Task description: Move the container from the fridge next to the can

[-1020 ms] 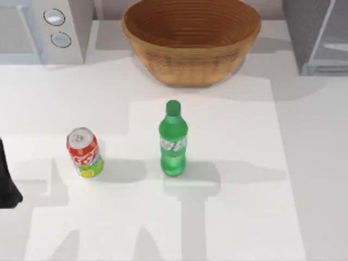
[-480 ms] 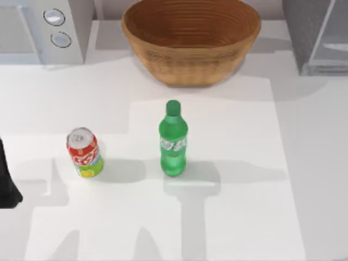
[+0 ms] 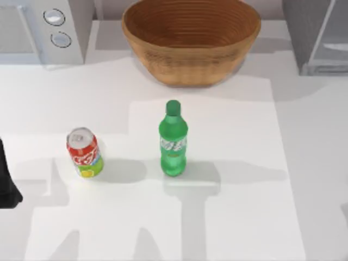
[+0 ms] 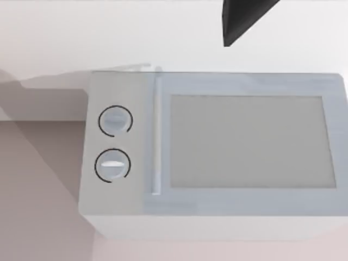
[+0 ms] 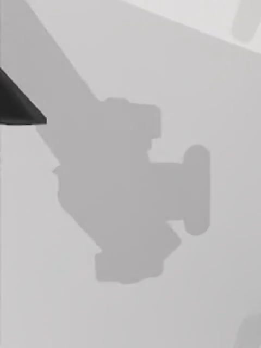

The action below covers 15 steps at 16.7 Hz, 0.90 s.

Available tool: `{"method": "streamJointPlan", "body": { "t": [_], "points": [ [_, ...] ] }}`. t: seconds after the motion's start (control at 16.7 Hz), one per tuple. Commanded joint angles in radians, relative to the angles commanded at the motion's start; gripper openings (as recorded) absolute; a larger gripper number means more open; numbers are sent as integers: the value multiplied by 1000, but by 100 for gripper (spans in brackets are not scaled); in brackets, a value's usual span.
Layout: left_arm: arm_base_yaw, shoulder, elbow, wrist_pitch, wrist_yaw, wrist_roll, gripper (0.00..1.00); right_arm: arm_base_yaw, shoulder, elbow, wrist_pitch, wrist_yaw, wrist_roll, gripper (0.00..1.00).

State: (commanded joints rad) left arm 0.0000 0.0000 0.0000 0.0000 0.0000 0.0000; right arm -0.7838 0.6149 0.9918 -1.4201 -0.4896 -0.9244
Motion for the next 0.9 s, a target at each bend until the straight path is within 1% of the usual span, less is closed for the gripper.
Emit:
{"method": "streamJointPlan", "body": {
  "t": [0.18,0.3,0.48,0.66,0.78,0.9],
  "points": [
    [0,0,0,0,0,0,100,-293,338,97,-7,-138,-373,100],
    [0,0,0,0,0,0,100,-484,559,158,-17,-219,-598,100],
    [0,0,0,0,0,0,100,-732,852,239,-36,-321,-862,100],
    [0,0,0,0,0,0,100,-910,1063,298,-51,-397,-1034,100],
    [0,0,0,0,0,0,100,-983,1151,325,-59,-432,-1097,100],
    [0,0,0,0,0,0,100,-1020,1199,341,-67,-452,-1124,100]
  ]
}}
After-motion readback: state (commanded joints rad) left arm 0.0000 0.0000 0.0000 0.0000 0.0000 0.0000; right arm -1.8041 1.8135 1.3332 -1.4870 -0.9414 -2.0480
